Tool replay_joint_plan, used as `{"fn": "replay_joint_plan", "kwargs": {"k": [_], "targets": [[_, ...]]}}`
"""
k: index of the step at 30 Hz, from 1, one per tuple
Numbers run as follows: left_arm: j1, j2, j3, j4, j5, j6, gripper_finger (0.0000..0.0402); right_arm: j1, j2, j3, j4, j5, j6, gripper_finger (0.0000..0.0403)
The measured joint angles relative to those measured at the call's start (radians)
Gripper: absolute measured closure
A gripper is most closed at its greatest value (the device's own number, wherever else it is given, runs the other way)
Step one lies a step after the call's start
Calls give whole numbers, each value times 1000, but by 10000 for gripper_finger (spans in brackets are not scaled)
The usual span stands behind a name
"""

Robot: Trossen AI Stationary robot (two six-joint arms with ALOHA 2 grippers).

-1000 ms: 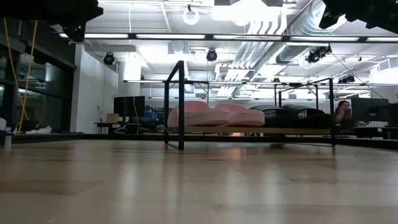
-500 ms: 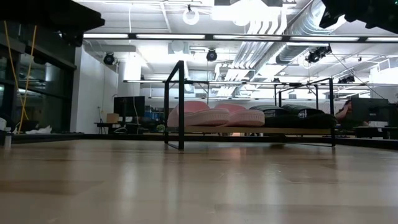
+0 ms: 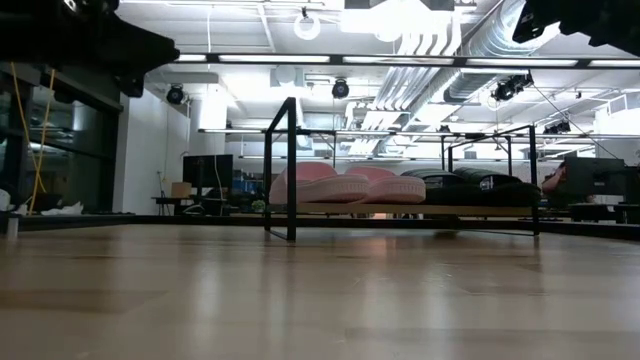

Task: Pick and place slides into the shelf
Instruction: Return to Home Position

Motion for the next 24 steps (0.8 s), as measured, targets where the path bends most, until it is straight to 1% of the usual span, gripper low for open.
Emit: {"fn": "replay_joint_plan", "kwargs": {"k": [3, 5, 9, 11, 16, 22, 24], "targets": [[49, 0, -26, 24, 49, -3, 318, 0, 0, -2, 0, 22, 1, 389], [76, 0, -46, 45, 83, -4, 318, 0, -1, -41, 66, 35, 3, 389], [117, 0, -71, 99, 143, -4, 318, -1, -2, -161, 241, 134, 3, 389], [131, 0, -73, 105, 163, -3, 318, -2, -2, -168, 232, 168, -5, 389], [136, 1, -73, 99, 168, 2, 318, -2, -9, -166, 287, 105, -4, 389], [135, 2, -73, 92, 168, 4, 318, -2, -23, -170, 285, 95, -37, 389], [135, 2, -73, 87, 168, 4, 318, -2, -23, -170, 252, 98, -56, 389]]}}
